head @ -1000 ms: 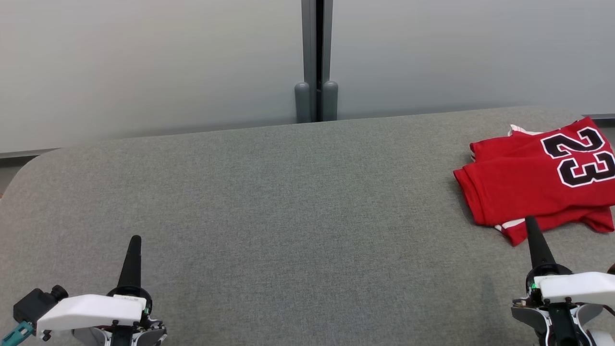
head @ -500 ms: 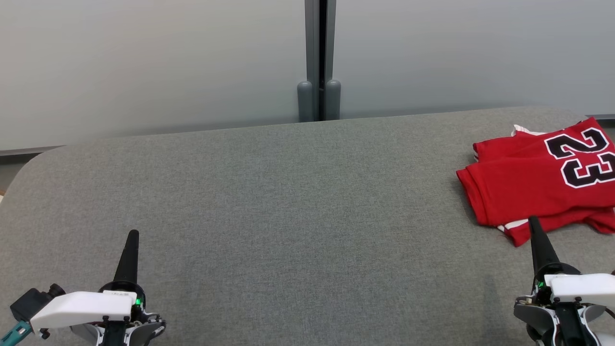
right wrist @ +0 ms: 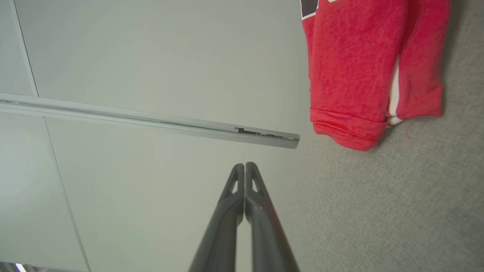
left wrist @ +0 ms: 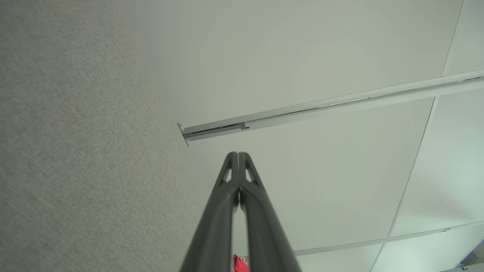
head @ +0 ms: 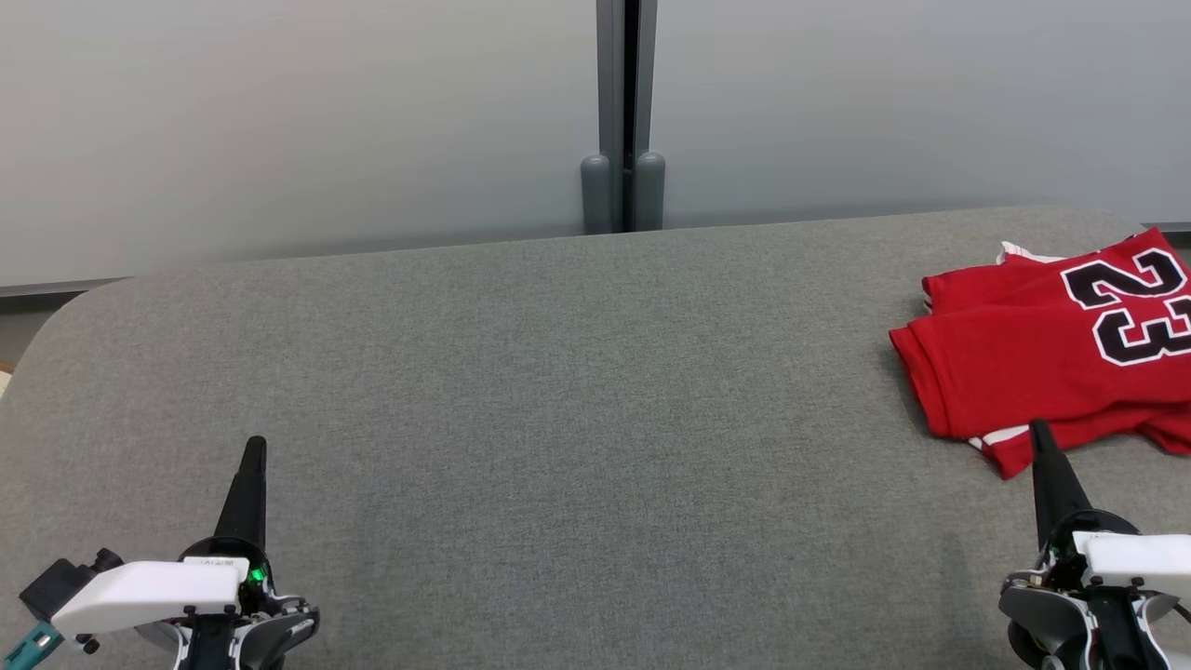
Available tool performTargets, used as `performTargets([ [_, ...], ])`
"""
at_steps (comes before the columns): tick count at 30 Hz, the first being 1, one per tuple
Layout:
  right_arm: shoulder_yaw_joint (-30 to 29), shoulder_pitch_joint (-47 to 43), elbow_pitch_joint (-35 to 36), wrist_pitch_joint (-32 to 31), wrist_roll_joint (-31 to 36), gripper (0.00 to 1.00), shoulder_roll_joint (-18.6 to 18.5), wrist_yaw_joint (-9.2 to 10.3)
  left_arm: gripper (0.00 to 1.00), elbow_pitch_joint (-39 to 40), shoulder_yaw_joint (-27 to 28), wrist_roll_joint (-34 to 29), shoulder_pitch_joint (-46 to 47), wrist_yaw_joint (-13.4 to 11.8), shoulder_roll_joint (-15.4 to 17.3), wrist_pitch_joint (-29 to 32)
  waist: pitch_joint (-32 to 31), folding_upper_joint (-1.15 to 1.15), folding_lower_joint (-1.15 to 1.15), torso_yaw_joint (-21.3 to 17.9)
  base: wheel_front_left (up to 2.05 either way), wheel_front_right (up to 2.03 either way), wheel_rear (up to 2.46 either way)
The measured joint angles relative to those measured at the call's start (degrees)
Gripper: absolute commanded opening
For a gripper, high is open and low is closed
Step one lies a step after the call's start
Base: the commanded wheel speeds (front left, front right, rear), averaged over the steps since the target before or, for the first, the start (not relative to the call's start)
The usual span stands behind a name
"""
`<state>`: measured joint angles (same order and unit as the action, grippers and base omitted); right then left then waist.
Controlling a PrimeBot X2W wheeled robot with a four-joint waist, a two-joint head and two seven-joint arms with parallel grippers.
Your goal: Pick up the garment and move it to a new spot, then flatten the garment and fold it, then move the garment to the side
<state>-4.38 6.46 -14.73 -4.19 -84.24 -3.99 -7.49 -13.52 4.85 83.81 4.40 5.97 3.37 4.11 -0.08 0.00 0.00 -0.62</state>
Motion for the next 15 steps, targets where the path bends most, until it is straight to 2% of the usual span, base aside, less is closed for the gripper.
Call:
performTargets([
  [15,-1.5,0.0,0.4,-1.5,-5.4,0.0,0.8,0.0,0.0,-0.4,1.1,5.6,0.9,0.9,-0.4,1.7,0.2,0.0,0.0,0.4,0.0,0.0,0.0],
])
